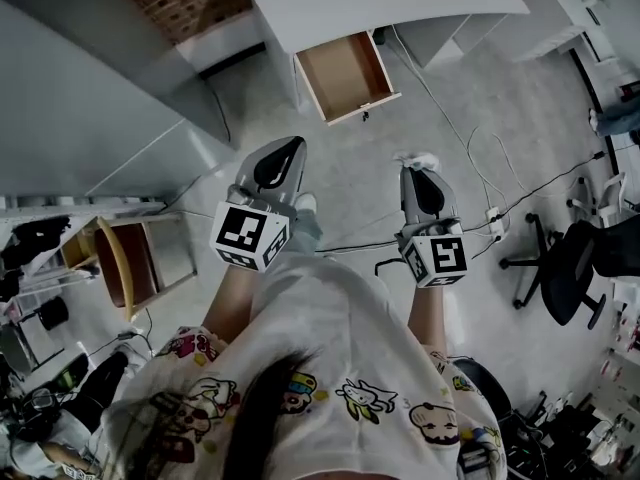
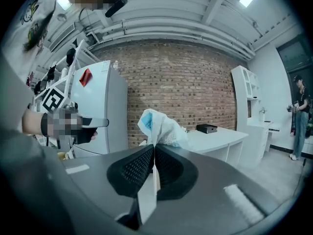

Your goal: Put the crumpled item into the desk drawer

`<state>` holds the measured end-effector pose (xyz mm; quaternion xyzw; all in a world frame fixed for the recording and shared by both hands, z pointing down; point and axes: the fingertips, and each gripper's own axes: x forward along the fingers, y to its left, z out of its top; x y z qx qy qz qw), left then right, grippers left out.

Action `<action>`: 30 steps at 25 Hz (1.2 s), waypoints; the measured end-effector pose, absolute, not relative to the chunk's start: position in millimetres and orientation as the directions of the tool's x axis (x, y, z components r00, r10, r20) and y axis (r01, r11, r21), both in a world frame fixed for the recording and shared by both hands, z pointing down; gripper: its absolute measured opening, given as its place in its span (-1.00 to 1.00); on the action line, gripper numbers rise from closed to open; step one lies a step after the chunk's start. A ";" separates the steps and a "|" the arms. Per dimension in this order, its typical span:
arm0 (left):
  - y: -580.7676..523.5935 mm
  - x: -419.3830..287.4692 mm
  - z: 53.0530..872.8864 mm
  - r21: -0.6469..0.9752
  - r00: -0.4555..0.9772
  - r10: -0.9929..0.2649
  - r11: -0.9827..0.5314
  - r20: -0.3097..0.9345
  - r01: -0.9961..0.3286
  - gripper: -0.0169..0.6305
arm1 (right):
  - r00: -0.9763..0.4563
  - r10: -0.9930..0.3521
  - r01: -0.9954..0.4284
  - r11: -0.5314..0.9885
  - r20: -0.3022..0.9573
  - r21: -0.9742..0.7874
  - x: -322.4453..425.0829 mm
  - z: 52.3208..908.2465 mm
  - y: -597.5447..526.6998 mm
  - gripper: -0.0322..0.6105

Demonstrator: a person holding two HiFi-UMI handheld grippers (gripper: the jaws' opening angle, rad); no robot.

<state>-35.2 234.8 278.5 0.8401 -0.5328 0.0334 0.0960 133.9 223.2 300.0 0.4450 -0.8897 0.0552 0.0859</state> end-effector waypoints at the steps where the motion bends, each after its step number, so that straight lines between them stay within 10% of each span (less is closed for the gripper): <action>1: 223.5 -40.1 277.7 0.124 0.435 -0.886 -0.419 0.158 -0.899 -0.95 | -0.584 -0.787 -0.805 0.592 0.201 -0.022 130.1 298.6 212.5 -0.85; 30: 53.2 -98.2 330.2 0.161 0.483 -0.836 -0.456 0.258 -0.875 -0.95 | -0.486 -0.817 -0.869 0.489 0.309 -0.075 90.3 352.4 35.9 -0.86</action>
